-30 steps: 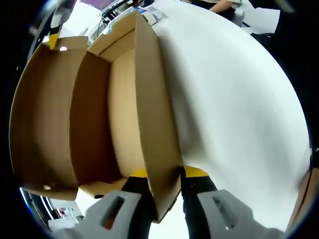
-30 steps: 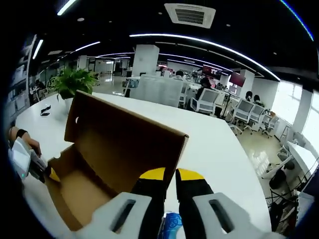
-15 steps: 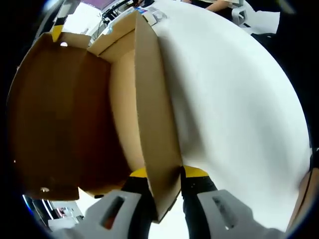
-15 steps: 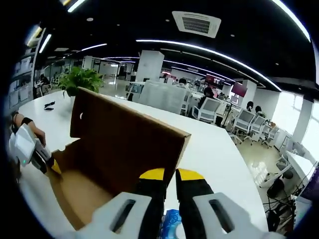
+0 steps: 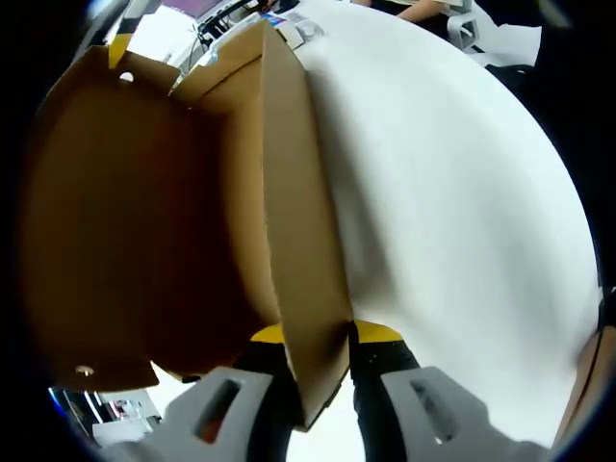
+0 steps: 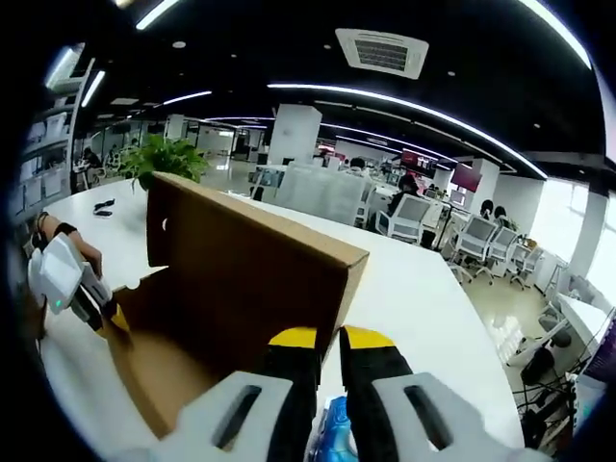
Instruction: Operate the shoe box by opening the lid, removing the specified soft item, and placing it in the target area until the item is outside and the box remains undamaged.
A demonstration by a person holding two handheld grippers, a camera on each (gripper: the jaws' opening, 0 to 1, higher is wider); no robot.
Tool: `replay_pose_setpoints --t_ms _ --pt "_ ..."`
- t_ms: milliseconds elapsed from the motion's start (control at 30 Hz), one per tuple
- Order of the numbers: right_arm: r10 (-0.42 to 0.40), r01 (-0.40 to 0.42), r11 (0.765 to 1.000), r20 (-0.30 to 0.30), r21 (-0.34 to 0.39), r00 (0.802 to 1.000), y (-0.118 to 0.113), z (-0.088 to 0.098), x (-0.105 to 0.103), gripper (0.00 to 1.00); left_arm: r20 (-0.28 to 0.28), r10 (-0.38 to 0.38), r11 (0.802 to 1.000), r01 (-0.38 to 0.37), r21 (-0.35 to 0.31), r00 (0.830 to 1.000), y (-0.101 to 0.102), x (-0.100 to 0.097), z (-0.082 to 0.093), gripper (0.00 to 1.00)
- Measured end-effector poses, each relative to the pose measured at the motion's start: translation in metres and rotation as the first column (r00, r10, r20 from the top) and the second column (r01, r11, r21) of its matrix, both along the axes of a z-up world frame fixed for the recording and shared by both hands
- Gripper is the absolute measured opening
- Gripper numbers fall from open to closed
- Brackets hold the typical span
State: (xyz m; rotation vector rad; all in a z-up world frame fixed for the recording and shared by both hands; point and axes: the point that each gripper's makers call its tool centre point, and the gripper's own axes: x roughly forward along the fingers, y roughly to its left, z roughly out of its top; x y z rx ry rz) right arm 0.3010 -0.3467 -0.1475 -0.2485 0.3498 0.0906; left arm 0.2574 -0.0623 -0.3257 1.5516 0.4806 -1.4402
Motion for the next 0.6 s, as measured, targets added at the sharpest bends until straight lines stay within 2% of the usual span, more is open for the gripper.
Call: replay_pose_setpoints --t_ms 600 --pt "-0.001 0.001 0.999 0.017 0.040 1.000 0.004 -0.005 -0.013 0.06 0.000 -0.002 1.000 0.002 0.000 1.000 0.000 -0.001 -0.001 0.19"
